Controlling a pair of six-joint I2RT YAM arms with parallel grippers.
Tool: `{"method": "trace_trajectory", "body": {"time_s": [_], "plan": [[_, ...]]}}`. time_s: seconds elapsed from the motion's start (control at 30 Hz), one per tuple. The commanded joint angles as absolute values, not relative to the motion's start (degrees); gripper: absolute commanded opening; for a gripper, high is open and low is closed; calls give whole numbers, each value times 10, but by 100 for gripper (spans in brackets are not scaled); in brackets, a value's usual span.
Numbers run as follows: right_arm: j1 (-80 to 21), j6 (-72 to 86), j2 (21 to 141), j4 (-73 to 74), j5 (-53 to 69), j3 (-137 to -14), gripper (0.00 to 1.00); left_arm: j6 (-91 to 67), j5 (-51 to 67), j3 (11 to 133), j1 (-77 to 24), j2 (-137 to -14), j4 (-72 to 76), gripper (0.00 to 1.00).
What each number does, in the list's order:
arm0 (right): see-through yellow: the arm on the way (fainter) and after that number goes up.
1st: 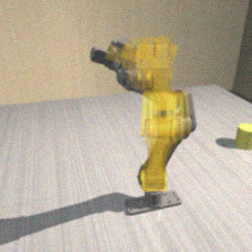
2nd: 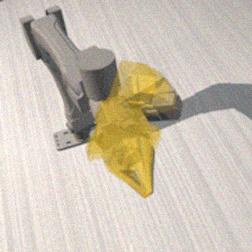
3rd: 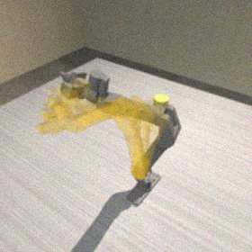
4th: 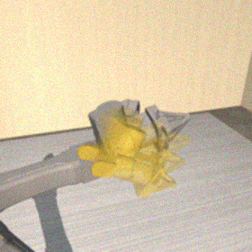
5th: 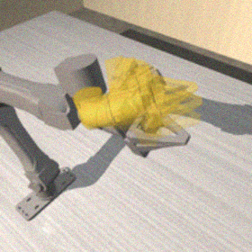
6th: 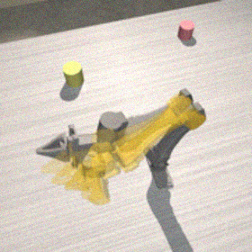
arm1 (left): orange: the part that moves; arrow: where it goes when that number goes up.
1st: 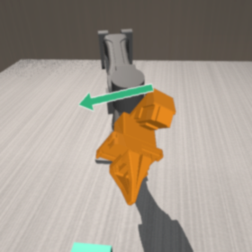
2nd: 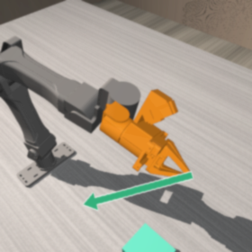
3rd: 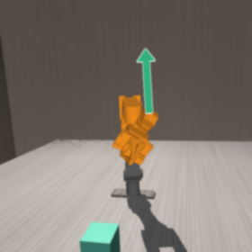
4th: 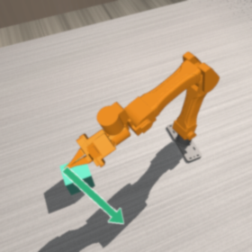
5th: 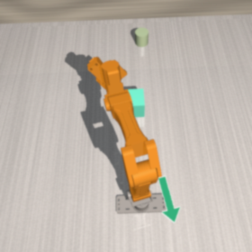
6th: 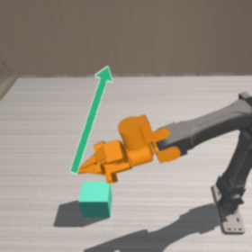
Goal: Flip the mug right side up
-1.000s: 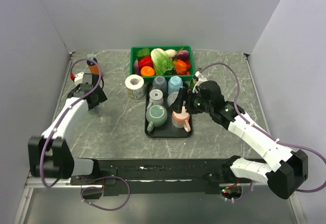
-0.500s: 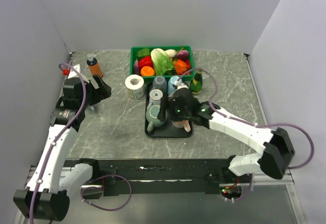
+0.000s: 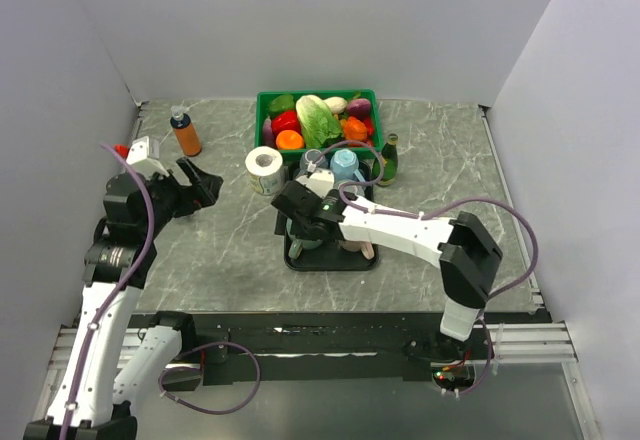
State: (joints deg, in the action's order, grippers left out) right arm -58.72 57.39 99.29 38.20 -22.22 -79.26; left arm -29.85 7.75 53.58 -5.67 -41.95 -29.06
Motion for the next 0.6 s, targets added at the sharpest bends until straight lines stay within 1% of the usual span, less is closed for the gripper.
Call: {"method": "trace_trajectory", "body": {"time_s": [0.0,0.1,0.13,0.17,0.4,0.43,0.5,0.53,0.57], "plan": [[-598,647,1028,460,-263,-844,99,-285,88,529,-58,-389,-307,96],[-599,670,1054,473,-256,-858,95,-282,90,525,-58,-376,-309,96],[-599,682,1060,482,-254,-861,89,-282,92,525,-58,-373,-309,96],[-599,687,1070,488,-251,-864,86,-282,94,523,-57,-371,-309,96],[-600,724,1099,501,-238,-868,73,-278,108,521,-57,-367,-316,96],[-600,730,1103,502,-236,-869,70,-276,104,520,-57,-363,-317,96],[-601,731,1107,502,-234,-869,65,-272,99,516,-57,-359,-321,96],[-600,732,1111,500,-230,-869,56,-272,98,516,-57,-358,-323,96],[-600,732,1113,497,-230,-869,53,-272,98,516,-58,-357,-324,96]]}}
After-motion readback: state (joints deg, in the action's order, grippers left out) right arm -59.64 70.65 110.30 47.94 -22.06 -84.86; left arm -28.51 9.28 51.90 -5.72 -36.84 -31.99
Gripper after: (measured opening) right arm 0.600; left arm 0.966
